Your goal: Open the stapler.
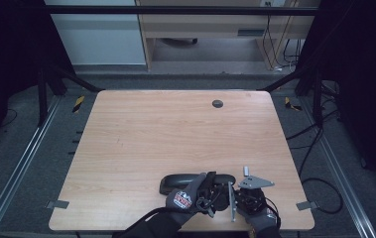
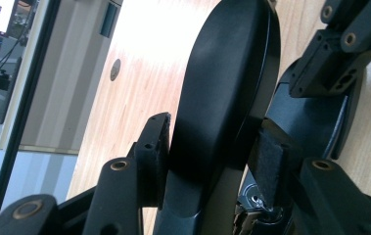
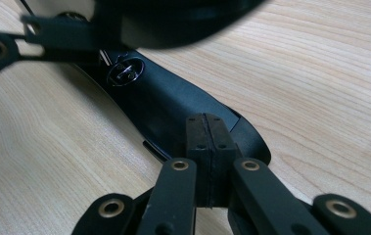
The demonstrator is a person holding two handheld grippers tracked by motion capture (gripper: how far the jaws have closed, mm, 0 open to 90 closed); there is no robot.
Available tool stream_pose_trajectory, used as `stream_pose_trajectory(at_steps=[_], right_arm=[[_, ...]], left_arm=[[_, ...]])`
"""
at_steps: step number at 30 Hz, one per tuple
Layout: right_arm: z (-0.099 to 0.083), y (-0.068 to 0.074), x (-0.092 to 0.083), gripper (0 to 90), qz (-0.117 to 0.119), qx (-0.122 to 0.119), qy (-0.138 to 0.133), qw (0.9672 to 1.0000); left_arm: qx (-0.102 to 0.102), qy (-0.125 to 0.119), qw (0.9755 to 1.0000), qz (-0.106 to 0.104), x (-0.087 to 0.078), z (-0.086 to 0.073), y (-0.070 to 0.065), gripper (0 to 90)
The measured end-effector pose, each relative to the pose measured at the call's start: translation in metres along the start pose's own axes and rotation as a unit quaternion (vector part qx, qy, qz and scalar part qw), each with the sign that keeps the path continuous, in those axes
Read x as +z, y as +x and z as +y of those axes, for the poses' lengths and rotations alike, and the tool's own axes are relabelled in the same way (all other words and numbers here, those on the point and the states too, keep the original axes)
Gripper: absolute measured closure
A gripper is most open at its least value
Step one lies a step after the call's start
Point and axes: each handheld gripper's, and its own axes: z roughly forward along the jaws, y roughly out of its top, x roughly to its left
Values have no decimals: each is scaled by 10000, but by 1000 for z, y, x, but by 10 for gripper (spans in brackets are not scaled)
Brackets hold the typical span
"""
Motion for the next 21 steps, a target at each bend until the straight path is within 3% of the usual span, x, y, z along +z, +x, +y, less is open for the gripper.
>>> stream_pose_trajectory(at_steps=[10, 21], right_arm=[[0, 0, 0, 900, 3, 16, -16, 10000], [0, 0, 0, 900, -42, 54, -16, 10000]], left_arm=[[-227, -110, 9997, 43, -11, -3, 14, 543], [-722, -346, 9968, 50, -24, -10, 30, 554]])
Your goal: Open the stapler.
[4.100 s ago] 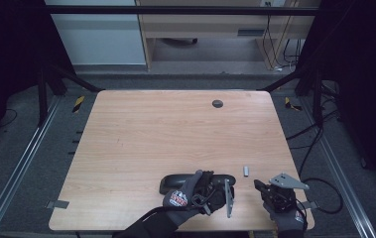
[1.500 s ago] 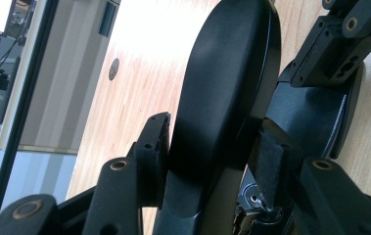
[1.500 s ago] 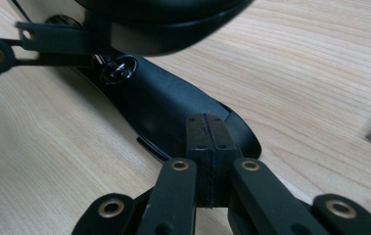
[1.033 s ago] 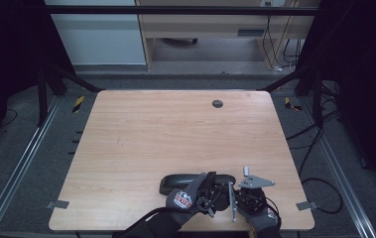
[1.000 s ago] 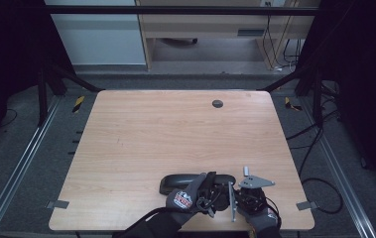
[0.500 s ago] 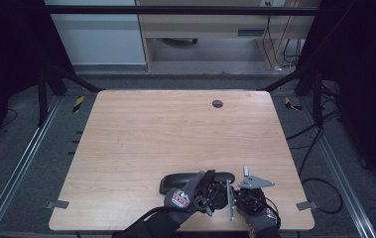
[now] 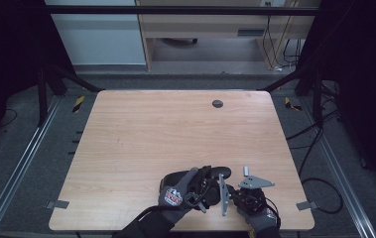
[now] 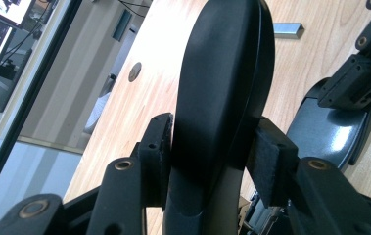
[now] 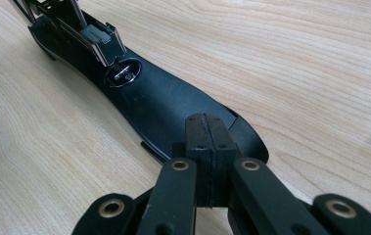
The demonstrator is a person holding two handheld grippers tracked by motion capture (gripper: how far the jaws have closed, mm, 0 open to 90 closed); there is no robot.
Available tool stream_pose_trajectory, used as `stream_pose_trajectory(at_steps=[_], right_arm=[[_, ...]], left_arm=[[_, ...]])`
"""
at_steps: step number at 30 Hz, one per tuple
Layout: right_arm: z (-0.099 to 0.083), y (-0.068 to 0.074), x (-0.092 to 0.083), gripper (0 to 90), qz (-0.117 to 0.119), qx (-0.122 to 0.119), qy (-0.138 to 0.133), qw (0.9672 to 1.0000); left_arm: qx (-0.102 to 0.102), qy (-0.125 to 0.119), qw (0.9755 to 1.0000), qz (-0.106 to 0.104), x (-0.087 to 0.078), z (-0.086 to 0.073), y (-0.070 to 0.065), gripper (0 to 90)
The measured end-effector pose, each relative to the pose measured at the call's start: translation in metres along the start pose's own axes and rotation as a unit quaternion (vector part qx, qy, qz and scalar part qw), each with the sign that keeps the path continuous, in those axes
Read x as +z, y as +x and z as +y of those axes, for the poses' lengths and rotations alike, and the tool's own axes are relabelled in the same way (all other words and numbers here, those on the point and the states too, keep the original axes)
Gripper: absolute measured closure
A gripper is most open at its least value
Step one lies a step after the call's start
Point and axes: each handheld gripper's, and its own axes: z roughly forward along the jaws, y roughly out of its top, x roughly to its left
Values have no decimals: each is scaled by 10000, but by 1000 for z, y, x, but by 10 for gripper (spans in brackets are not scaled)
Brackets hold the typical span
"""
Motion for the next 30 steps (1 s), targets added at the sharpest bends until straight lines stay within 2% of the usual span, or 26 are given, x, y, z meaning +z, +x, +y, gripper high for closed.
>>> stream_pose_trajectory(at_steps=[10, 19, 20, 21, 30], right_arm=[[0, 1, 0, 900, -55, -9, 2, 10000], [1, 3, 0, 900, -91, 13, 34, 10000], [1, 3, 0, 900, -88, 36, 35, 9999], [1, 3, 0, 900, -98, 32, 45, 9999], [1, 3, 0, 900, -92, 22, 44, 9999]], left_arm=[[-205, -59, 9998, 23, -10, -4, 13, 562], [-565, -215, 9981, 64, -21, -10, 27, 575], [-535, -189, 9984, 77, -23, -11, 29, 576], [-636, -262, 9976, 89, -23, -12, 29, 577], [-901, -314, 9953, 150, -34, -20, 42, 585]])
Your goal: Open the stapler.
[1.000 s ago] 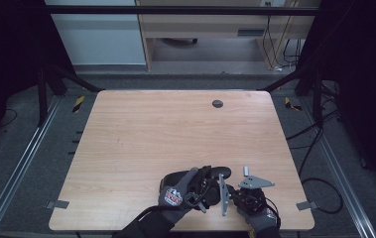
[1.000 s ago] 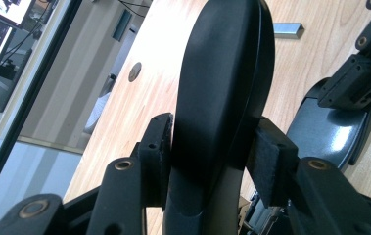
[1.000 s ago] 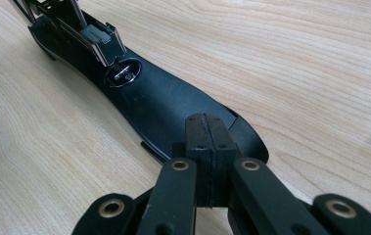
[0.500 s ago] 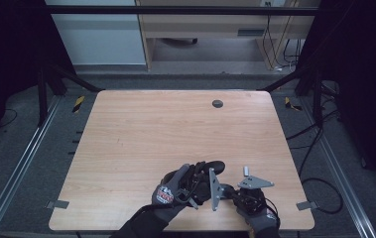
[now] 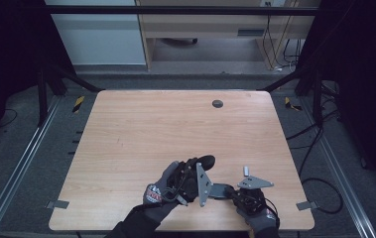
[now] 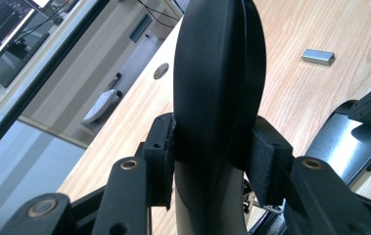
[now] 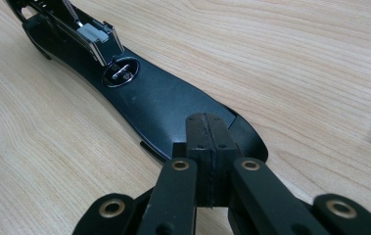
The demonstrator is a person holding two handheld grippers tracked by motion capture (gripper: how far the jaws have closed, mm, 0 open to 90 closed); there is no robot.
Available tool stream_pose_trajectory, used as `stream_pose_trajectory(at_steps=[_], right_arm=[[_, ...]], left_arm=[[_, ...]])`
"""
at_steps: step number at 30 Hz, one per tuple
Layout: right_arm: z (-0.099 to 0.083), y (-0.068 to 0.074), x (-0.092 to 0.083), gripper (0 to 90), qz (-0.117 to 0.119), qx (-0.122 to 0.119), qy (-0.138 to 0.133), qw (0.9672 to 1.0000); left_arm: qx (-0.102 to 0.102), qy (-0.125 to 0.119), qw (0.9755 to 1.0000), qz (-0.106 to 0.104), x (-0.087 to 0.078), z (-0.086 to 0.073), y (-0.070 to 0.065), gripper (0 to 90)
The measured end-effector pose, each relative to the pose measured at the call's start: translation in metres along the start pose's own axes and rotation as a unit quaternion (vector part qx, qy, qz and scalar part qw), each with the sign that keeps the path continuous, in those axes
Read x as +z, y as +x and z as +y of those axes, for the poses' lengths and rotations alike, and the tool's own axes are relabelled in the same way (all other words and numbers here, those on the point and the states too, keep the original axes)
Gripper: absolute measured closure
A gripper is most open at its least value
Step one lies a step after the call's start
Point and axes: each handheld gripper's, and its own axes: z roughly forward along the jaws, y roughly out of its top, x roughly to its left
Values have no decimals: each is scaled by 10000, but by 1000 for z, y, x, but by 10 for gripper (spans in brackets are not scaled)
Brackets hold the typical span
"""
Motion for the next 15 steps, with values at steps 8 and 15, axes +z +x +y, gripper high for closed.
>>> stream_pose_trajectory(at_steps=[8, 15], right_arm=[[0, 0, 0, 900, -15, -11, -9, 10000], [0, 0, 0, 900, -18, -11, -17, 10000]], left_arm=[[-253, -62, 9997, 20, -8, -6, 10, 589], [-453, -165, 9988, 85, -12, -11, 15, 591]])
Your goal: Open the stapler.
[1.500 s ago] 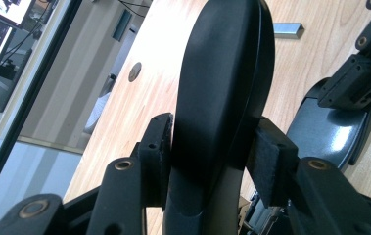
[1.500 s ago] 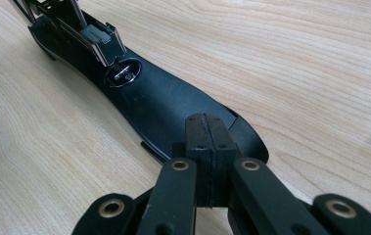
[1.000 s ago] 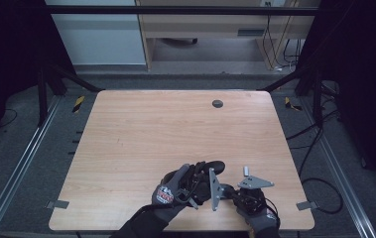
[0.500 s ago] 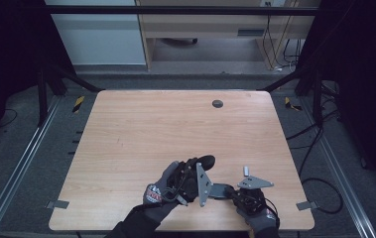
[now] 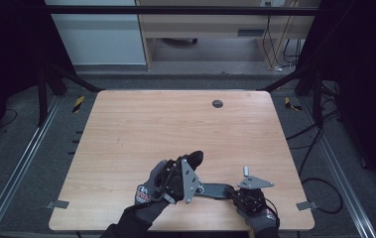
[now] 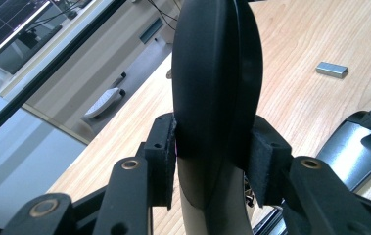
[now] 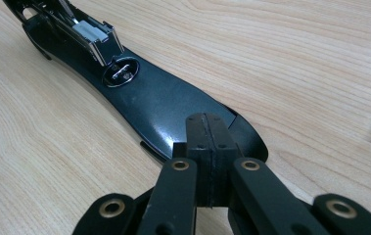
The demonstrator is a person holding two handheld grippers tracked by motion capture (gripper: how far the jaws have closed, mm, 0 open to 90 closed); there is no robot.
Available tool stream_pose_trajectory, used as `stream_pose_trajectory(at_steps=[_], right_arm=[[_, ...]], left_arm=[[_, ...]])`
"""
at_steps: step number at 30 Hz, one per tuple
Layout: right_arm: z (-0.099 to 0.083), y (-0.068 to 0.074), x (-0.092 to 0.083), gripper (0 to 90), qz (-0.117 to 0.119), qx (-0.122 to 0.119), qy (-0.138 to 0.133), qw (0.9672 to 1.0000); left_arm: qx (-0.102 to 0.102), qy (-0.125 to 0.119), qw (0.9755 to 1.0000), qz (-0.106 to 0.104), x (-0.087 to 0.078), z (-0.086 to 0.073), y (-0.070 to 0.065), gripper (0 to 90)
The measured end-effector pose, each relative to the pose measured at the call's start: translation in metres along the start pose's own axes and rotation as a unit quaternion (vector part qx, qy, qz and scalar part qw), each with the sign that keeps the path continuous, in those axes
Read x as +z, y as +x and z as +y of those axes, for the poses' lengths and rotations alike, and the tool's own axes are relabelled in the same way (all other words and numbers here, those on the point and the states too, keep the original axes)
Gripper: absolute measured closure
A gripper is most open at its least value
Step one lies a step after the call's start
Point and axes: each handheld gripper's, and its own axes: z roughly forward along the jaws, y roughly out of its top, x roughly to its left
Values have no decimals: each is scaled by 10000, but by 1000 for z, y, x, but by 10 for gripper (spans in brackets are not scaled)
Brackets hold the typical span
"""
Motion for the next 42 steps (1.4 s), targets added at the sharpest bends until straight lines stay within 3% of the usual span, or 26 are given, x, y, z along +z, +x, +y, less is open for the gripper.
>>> stream_pose_trajectory(at_steps=[30, 37, 42], right_arm=[[0, 0, 0, 900, 4, 14, 2, 10000], [0, 0, 0, 900, 5, 11, -3, 10000], [0, 0, 0, 900, 4, -17, -6, 10000]], left_arm=[[-461, -150, 9986, 199, -14, -15, 19, 584], [-851, -202, 9959, 211, -21, -26, 33, 583], [-875, -212, 9956, 241, -23, -28, 35, 579]])
